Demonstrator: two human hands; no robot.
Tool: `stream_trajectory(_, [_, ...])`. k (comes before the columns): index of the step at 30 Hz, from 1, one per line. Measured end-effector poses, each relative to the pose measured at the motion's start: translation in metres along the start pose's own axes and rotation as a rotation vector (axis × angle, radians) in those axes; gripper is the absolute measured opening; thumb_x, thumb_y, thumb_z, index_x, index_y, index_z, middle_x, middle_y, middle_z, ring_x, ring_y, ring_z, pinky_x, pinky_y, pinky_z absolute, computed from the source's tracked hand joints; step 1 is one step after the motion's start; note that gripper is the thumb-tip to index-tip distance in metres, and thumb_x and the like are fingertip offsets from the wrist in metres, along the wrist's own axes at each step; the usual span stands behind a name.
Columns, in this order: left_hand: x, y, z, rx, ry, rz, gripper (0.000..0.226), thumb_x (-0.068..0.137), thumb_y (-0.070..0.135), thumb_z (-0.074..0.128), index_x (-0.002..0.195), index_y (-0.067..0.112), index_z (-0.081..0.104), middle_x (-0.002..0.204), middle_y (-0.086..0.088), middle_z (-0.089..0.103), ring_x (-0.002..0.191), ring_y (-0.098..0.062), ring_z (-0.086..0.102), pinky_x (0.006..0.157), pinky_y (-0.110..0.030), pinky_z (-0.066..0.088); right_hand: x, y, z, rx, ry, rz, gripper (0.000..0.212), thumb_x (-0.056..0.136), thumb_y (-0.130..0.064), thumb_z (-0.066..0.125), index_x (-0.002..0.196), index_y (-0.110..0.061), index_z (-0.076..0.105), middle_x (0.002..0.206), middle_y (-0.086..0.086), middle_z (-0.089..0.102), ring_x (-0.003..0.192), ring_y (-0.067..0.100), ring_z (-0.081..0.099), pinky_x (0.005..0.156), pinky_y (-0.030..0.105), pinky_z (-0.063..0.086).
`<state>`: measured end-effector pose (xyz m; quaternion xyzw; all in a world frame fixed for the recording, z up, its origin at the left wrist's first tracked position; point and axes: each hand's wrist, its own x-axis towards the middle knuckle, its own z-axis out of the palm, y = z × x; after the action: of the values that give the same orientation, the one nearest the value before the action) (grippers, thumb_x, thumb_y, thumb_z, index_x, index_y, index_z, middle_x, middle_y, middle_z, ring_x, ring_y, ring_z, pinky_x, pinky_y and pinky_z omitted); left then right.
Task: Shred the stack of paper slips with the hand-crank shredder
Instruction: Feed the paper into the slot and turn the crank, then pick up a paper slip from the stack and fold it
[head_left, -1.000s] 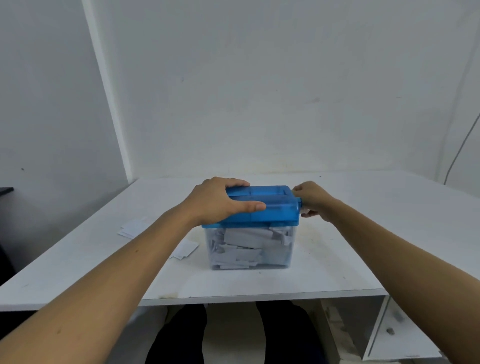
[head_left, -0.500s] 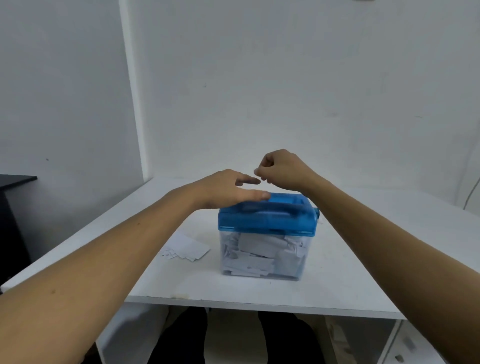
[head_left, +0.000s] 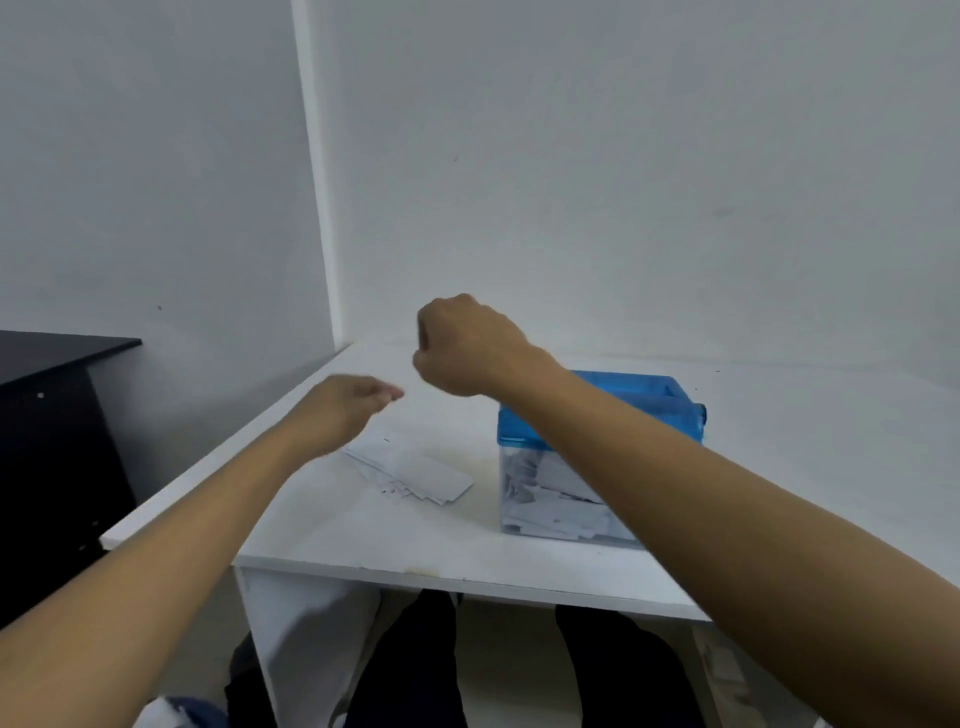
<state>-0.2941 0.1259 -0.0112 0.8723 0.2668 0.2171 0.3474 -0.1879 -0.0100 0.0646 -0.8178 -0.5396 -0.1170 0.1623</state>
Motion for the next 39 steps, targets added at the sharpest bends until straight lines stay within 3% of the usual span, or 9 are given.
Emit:
stream_trajectory(3, [-0.003,-0.039,0.008,0.149,-0.04,-0.085,0.029,0.104,0.021,0.05,0.123,0.027,0.069,0.138,0.0,0.061,0.124,-0.018,0.054,0.096,-0.026,0.034,0.003,-0.028,0.022,-0.007,-0.071,-0.038,0.011,0.092,-0.012,0.053,0.087,-0.013,0.044,0.088,0.002,0.039,0.067,0.019,0.043,0.062,0.032,0.037])
stream_trajectory(5, [-0.005,-0.057,0.014,0.186,-0.054,-0.114,0.03,0.104,0.022,0.049,0.127,0.029,0.067,0.143,0.0,0.057,0.131,-0.02,0.05,0.099,-0.027,0.033,0.004,-0.039,0.043,0.007,-0.156,-0.032,0.012,0.093,-0.008,0.055,0.088,-0.011,0.045,0.091,0.004,0.04,0.069,0.02,0.046,0.06,0.031,0.037])
stream_trajectory(9, [-0.024,-0.089,0.031,0.27,-0.109,-0.093,0.04,0.105,0.031,0.041,0.143,0.038,0.052,0.157,0.013,0.04,0.145,-0.014,0.035,0.119,-0.033,0.022,0.006,-0.036,0.094,0.006,-0.313,0.06,0.013,0.095,-0.012,0.057,0.106,-0.007,0.056,0.121,0.014,0.055,0.104,0.032,0.06,0.079,0.035,0.049])
stream_trajectory(14, [-0.033,-0.099,0.04,0.444,-0.013,0.038,0.044,0.107,0.035,0.032,0.149,0.036,0.045,0.161,0.015,0.033,0.148,-0.009,0.03,0.119,-0.035,0.023,0.002,-0.013,0.135,-0.035,-0.45,0.215,0.052,0.101,-0.034,0.051,0.144,-0.006,0.041,0.145,0.016,0.044,0.13,0.035,0.045,0.105,0.043,0.044])
stream_trajectory(18, [-0.034,-0.102,0.042,0.405,0.014,0.025,0.042,0.105,0.034,0.038,0.144,0.037,0.052,0.161,0.014,0.033,0.143,-0.013,0.04,0.117,-0.037,0.03,-0.001,-0.003,0.137,-0.057,-0.408,0.189,0.044,0.102,-0.035,0.05,0.136,-0.006,0.048,0.136,0.014,0.05,0.123,0.033,0.049,0.101,0.045,0.047])
stream_trajectory(22, [-0.034,-0.102,0.043,0.373,0.03,0.017,0.04,0.104,0.034,0.04,0.14,0.038,0.057,0.162,0.014,0.031,0.142,-0.016,0.042,0.117,-0.04,0.032,-0.002,0.001,0.132,-0.064,-0.365,0.167,0.023,0.103,-0.028,0.048,0.112,-0.008,0.057,0.114,0.012,0.055,0.102,0.03,0.056,0.084,0.038,0.049])
stream_trajectory(26, [-0.033,-0.102,0.043,0.387,0.031,0.015,0.042,0.104,0.031,0.038,0.142,0.036,0.056,0.161,0.011,0.034,0.143,-0.017,0.041,0.117,-0.038,0.032,-0.005,-0.002,0.126,-0.149,-0.336,0.11,0.023,0.101,-0.017,0.045,0.114,-0.004,0.058,0.101,0.01,0.05,0.089,0.029,0.052,0.076,0.035,0.043])
stream_trajectory(32, [-0.032,-0.104,0.044,0.381,0.05,0.017,0.041,0.102,0.034,0.04,0.139,0.038,0.058,0.157,0.013,0.041,0.14,-0.017,0.043,0.116,-0.037,0.033,-0.01,-0.01,0.125,-0.243,-0.289,0.036,0.024,0.097,-0.01,0.051,0.12,-0.004,0.059,0.118,0.013,0.059,0.104,0.033,0.061,0.077,0.036,0.044])
stream_trajectory(39, [-0.033,-0.106,0.044,0.335,0.095,0.059,0.04,0.101,0.03,0.045,0.139,0.031,0.058,0.151,0.011,0.048,0.133,-0.016,0.049,0.111,-0.036,0.039,-0.015,-0.012,0.117,-0.284,-0.251,-0.004,0.019,0.09,0.002,0.058,0.105,-0.009,0.059,0.099,0.011,0.056,0.08,0.028,0.05,0.072,0.034,0.038])
